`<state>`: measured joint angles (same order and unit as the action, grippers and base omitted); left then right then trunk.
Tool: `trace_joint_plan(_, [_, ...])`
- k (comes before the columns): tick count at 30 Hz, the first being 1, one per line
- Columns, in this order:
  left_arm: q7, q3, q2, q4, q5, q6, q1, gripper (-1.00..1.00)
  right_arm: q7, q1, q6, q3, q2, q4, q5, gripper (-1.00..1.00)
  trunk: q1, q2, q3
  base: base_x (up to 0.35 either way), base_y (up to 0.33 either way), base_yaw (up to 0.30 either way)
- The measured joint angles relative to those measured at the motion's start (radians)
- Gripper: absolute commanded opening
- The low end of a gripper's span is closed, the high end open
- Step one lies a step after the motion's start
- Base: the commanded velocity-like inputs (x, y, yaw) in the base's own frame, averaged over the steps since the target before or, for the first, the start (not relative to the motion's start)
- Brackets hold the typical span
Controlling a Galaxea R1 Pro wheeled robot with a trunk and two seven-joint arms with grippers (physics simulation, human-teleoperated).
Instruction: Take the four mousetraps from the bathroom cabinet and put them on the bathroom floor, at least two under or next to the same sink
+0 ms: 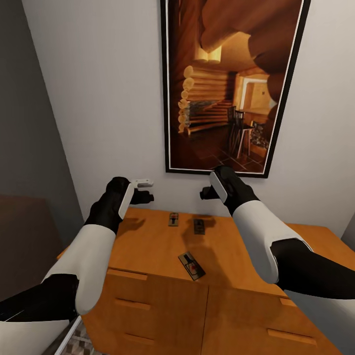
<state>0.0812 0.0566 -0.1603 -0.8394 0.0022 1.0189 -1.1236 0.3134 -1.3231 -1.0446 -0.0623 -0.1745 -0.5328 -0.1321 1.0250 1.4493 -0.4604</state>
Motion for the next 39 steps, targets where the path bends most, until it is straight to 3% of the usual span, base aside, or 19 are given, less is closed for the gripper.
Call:
trace_joint_plan(17, [-0.001, 0.0, -0.001, -0.002, 0.002, 0.002, 0.0, 1.0, -0.001, 0.0, 0.0, 0.0, 0.0, 0.001, -0.004, 1.0, 0.0, 0.0, 0.0, 0.0, 0.002, 0.0])
trace_joint_plan(39, [-0.002, 0.0, -0.003, 0.002, 0.004, 0.002, 0.0, 1.0, -0.001, 0.0, 0.0, 0.0, 0.0, 0.004, -0.01, 1.0, 0.0, 0.0, 0.0, 0.0, 0.092, 0.0])
